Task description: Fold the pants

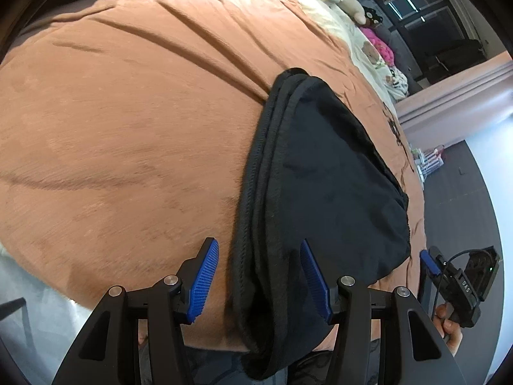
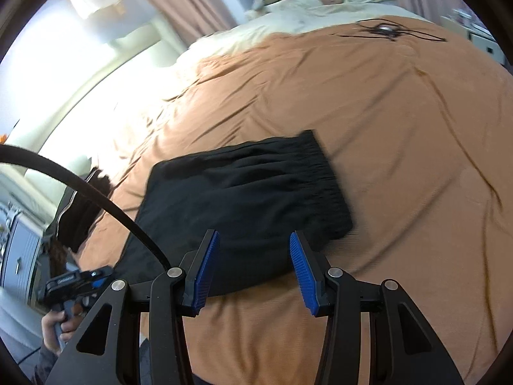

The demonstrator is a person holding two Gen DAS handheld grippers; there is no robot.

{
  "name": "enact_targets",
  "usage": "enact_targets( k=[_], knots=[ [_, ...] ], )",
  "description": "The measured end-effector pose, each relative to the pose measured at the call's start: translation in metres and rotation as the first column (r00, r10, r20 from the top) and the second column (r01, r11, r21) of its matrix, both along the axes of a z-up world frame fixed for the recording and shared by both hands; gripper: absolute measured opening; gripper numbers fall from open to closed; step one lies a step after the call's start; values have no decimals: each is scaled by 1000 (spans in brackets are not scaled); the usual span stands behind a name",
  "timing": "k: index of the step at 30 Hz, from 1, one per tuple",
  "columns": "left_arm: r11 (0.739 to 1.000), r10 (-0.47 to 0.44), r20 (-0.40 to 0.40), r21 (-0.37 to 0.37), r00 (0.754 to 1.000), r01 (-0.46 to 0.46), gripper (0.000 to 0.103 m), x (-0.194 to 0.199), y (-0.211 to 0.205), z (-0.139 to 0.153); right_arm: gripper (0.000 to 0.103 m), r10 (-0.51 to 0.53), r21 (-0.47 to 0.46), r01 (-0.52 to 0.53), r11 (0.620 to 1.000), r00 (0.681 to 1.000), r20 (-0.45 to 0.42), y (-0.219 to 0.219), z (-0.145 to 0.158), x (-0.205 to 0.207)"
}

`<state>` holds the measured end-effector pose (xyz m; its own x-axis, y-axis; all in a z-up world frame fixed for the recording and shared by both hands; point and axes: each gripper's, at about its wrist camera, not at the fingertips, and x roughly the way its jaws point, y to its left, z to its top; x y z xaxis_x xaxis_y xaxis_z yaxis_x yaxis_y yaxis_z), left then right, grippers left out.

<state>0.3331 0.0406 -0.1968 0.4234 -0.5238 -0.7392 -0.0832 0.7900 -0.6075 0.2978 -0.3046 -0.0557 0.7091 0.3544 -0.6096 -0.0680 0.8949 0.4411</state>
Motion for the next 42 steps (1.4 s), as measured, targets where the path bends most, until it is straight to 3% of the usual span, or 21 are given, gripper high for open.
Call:
enact_targets(
  k=[6, 9, 12, 19, 23, 26, 30, 38, 42],
  knots=[
    [999, -37, -3, 17, 999, 38, 54, 10, -13, -3, 44, 88, -7, -89, 996, 996, -33, 42, -6, 20],
    [998, -54, -26, 26, 998, 54, 21, 12, -16, -6, 44, 125, -16, -126, 992, 991, -46, 62, -12, 30],
    [997, -63, -27, 31, 998, 64, 9, 10, -14, -8, 44, 151, -33, -153, 988, 987, -59, 74, -19, 41],
    [999, -3, -25, -41, 1000, 2, 7, 10, 2, -12, 44, 176, -82, -192, 978, 968, -177, 90, -56, 53],
    [998, -15, -37, -60, 999, 13, 8, 10, -1, -13, 44, 193, -138, -222, 965, 961, -196, 98, -50, 49],
    [997, -15, -36, -74, 999, 12, 16, 10, -2, -12, 44, 202, -119, -224, 967, 964, -173, 97, -37, 48],
    [995, -9, -28, -100, 1000, 6, 25, 9, -3, -13, 24, 206, -116, -222, 968, 970, -130, 104, -19, 51],
    [994, 9, -27, -109, 1000, -12, 25, 10, -6, -14, 15, 187, -139, -216, 966, 963, -195, 118, -42, 78],
    [993, 32, -34, -115, 999, -36, 13, 9, -6, -14, 15, 147, -115, -172, 978, 969, -199, 110, -45, 104]
  ],
)
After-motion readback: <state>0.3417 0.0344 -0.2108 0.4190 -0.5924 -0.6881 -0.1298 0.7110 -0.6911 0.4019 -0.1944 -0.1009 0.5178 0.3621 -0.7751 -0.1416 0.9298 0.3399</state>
